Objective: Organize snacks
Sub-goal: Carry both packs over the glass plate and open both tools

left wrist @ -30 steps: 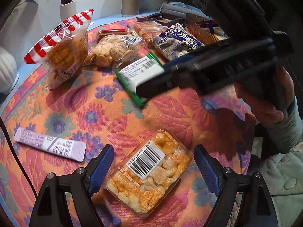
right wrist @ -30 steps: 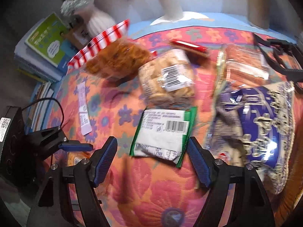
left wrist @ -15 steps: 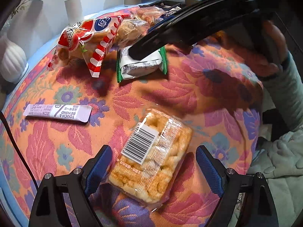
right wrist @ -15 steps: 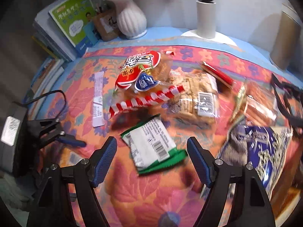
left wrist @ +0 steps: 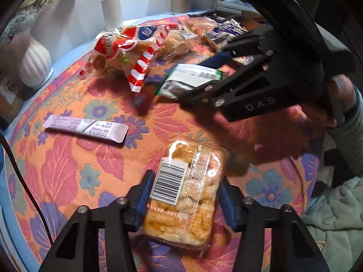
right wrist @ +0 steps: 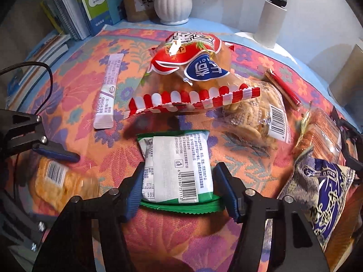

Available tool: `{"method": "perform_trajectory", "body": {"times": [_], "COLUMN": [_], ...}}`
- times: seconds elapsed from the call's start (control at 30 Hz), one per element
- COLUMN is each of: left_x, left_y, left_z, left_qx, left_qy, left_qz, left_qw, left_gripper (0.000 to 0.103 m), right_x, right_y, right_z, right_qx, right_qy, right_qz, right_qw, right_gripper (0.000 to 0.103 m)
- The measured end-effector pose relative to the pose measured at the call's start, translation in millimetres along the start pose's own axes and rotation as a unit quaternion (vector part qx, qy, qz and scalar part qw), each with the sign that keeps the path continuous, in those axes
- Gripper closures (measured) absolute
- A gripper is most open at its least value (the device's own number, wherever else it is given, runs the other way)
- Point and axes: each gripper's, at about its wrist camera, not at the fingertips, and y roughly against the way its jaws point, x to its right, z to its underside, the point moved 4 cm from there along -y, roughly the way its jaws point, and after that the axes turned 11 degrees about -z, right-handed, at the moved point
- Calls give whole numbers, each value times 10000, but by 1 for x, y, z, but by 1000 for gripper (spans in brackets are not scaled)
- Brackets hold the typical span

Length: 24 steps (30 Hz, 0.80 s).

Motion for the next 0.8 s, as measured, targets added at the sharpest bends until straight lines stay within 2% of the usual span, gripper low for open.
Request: {"method": "perform_trajectory", "body": {"times": [0.13, 0.27, 0.47, 0.6, 0.8], "left_x": [-1, -4, 7, 41, 95], "left_y": [9, 32, 65, 79, 108], "left_z": [1, -8, -51, -92, -152], "left_qx": [129, 509, 934, 1070, 1523], "left_qy": [256, 515, 741, 711, 622], "left_qz": [-67, -63, -151, -19, 315], "left_qw": [9996, 9974, 9928, 9917, 9859], "left_gripper": [57, 57, 57, 57, 57], "right_x": [-7, -5, 13, 39, 95], "right_y": [11, 49, 122, 173, 253], "right_z": [13, 22, 37, 55, 95], "right_qx": [104, 530, 1236, 1690, 2378], "right_qy": [-35, -314, -576, -881, -1510], "right_qz": [147, 12, 268, 446, 959], "right_qw": [9998, 9981, 9903, 9807, 9547], "right_gripper": [54, 54, 54, 54, 54]}}
